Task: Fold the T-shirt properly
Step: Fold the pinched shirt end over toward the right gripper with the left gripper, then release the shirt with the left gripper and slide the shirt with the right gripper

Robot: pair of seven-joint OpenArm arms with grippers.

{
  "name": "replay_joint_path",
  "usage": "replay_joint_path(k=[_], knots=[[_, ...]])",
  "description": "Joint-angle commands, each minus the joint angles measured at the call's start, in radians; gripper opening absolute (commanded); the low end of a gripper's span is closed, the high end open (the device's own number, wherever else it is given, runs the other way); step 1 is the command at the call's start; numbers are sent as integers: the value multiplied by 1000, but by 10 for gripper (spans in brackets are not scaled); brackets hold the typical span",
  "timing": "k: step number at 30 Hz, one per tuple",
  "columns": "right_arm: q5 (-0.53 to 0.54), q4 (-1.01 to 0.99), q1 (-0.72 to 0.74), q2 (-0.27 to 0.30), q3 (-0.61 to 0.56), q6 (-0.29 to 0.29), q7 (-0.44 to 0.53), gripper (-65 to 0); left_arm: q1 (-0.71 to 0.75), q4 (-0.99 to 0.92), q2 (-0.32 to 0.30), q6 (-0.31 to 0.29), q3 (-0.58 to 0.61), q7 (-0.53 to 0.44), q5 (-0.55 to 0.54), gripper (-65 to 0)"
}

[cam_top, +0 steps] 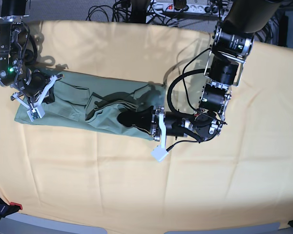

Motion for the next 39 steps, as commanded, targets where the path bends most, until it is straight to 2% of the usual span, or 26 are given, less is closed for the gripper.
replay_joint_path(k=[1, 6, 10, 14, 16, 21, 26, 27, 30, 32, 36, 39], knots=[[-4, 12, 11, 15, 6, 1, 8, -650, -31, 16, 5, -8, -14, -29, -14, -650], [-4, 12, 10, 15, 6, 2, 8, -650, -31, 16, 5, -16, -105, -114, 84, -650], [-4, 12, 10, 14, 6, 1, 8, -650, -31, 16, 5, -16, -191, -184, 244, -650], [-4, 12, 10, 15, 6, 1, 8, -650, -31, 16, 5, 2, -204, -193, 339, -650], [-4, 12, 10, 15, 6, 1, 8, -650, -31, 16, 5, 2, -188, -174, 336, -650], [-3, 12, 11, 15, 6, 1, 8, -650, -31, 16, 5, -16, -121, -101, 234, -650], [-3, 19, 25, 14, 43, 0, 42, -650, -39, 16, 2, -16, -153, -118, 289, -650], [0, 19, 33, 15, 62, 1, 41, -620, -41, 16, 1, -16, -169, -131, 307, -650], [25, 19, 64, 15, 140, 0, 41, -397, -42, 16, -21, -16, -215, -178, 336, -650], [62, 19, 82, 15, 218, -12, 40, -304, -42, 16, -48, -16, -236, -201, 342, -650], [110, 16, 76, 14, 388, -58, 2, -288, -42, 16, -115, -16, -273, -202, 341, -650], [211, -23, 51, 14, 489, -66, -53, -259, -42, 16, -178, 3, -289, -202, 331, -650]])
